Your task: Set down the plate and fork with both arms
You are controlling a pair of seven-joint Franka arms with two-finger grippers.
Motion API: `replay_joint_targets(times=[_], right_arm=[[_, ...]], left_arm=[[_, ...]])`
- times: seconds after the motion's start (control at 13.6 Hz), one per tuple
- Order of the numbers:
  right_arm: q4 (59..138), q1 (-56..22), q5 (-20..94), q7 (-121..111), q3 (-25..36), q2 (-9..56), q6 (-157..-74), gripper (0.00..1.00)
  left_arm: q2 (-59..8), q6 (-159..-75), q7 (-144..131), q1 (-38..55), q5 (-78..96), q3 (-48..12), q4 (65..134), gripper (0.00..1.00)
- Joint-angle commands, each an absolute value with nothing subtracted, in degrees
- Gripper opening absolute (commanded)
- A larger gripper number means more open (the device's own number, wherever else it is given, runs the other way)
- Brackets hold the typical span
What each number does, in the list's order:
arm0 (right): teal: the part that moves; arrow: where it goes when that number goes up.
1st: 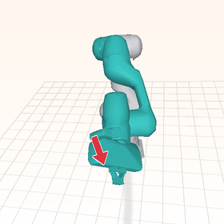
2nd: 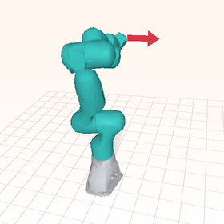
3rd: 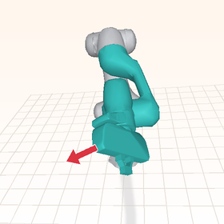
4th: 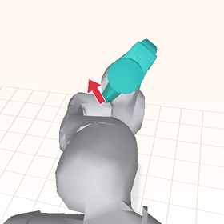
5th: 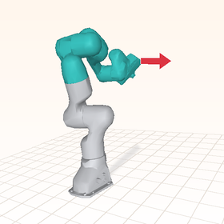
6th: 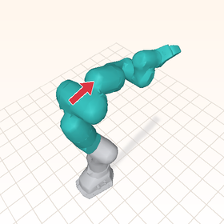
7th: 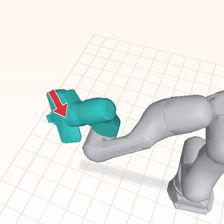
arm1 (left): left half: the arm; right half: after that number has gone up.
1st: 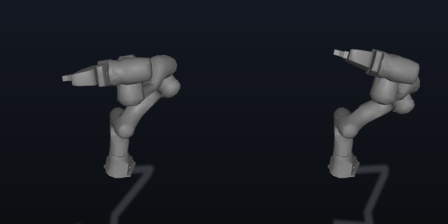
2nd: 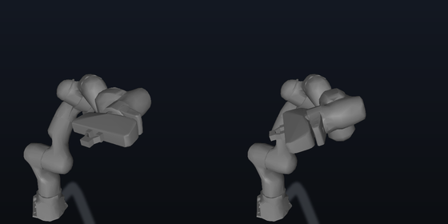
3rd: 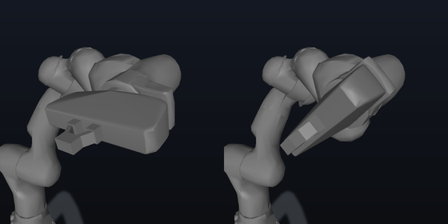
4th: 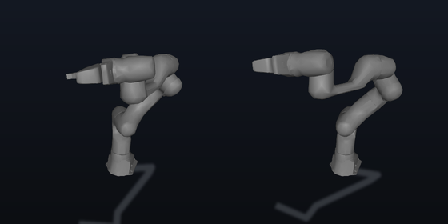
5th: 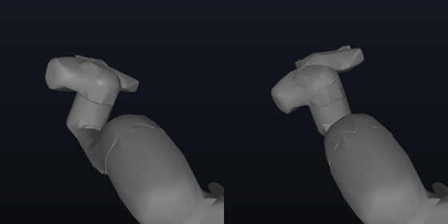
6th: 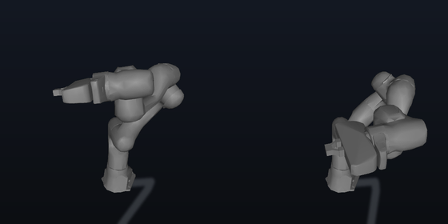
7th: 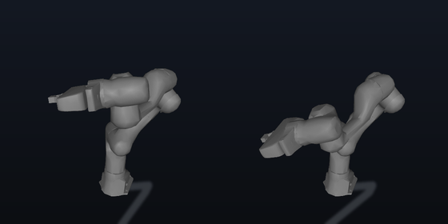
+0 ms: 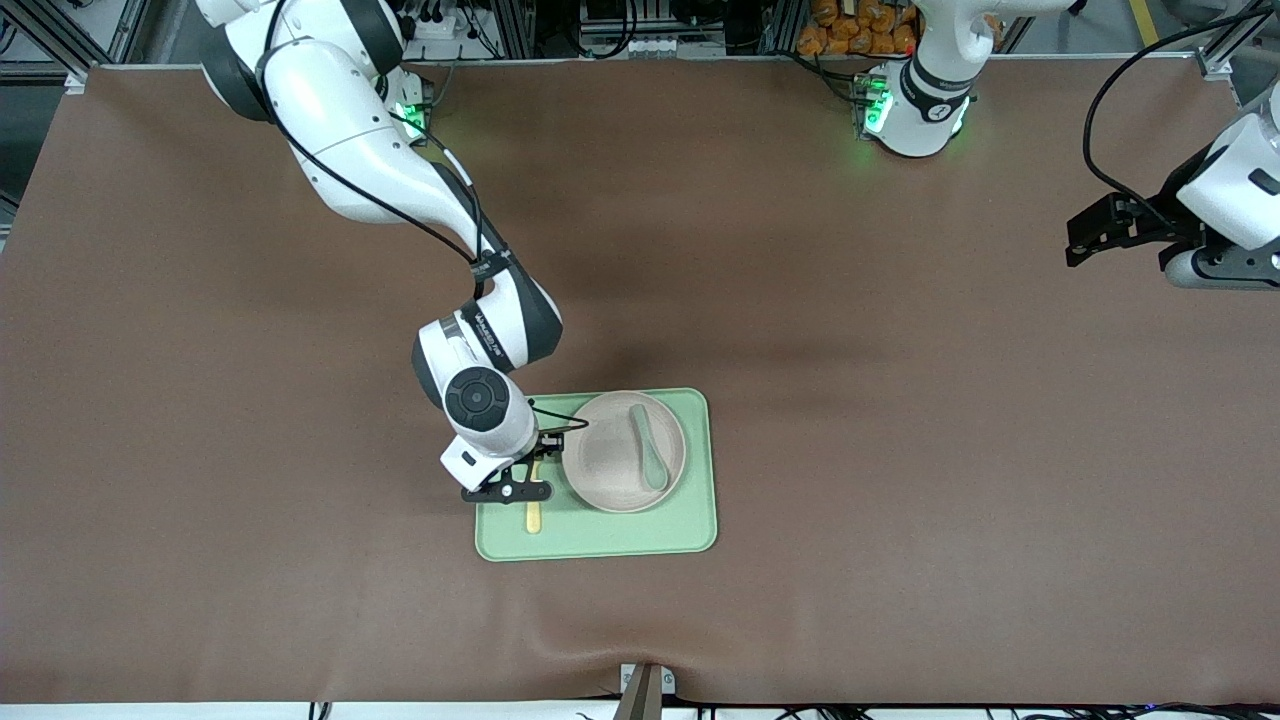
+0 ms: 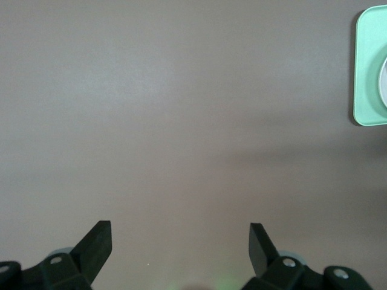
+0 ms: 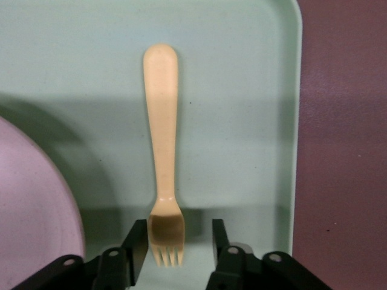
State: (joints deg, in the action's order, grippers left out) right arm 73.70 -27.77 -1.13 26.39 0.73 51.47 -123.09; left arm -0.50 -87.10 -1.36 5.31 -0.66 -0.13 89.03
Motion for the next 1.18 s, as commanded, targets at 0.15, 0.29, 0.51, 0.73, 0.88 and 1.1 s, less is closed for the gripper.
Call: replay_joint_targets(times=[0.15,0.29,0.51,0.73,0.88,1.1], right_arm=[[75.06,-26.89,-1.05,25.66,0.26,46.41,-120.08,1.0],[74.45,-26.46,-1.14,25.66,0.53,45.01,-116.47,1.0],[73.92,-21.9,-0.53,25.93,0.18,40.1,-113.48,1.0],[73.92,-18.64,-0.62,25.93,0.18,34.74,-106.72,1.0],[73.92,-16.1,-0.44,26.02,0.09,30.96,-101.89,1.0],[73.83,-12.06,0.35,25.49,-0.44,25.94,-93.98,1.0]], left_arm=[[-0.62,-86.31,-0.88,5.89,-0.7,0.26,88.51,1.0],[-0.62,-86.31,-0.88,5.89,-0.7,0.26,88.51,1.0],[-0.62,-86.31,-0.88,5.89,-0.7,0.26,88.51,1.0],[-0.62,-86.31,-0.88,5.89,-0.7,0.26,88.59,1.0],[-0.62,-86.31,-0.88,5.8,-0.7,0.26,88.59,1.0],[-0.7,-86.31,-0.88,5.8,-0.7,0.26,88.59,1.0]])
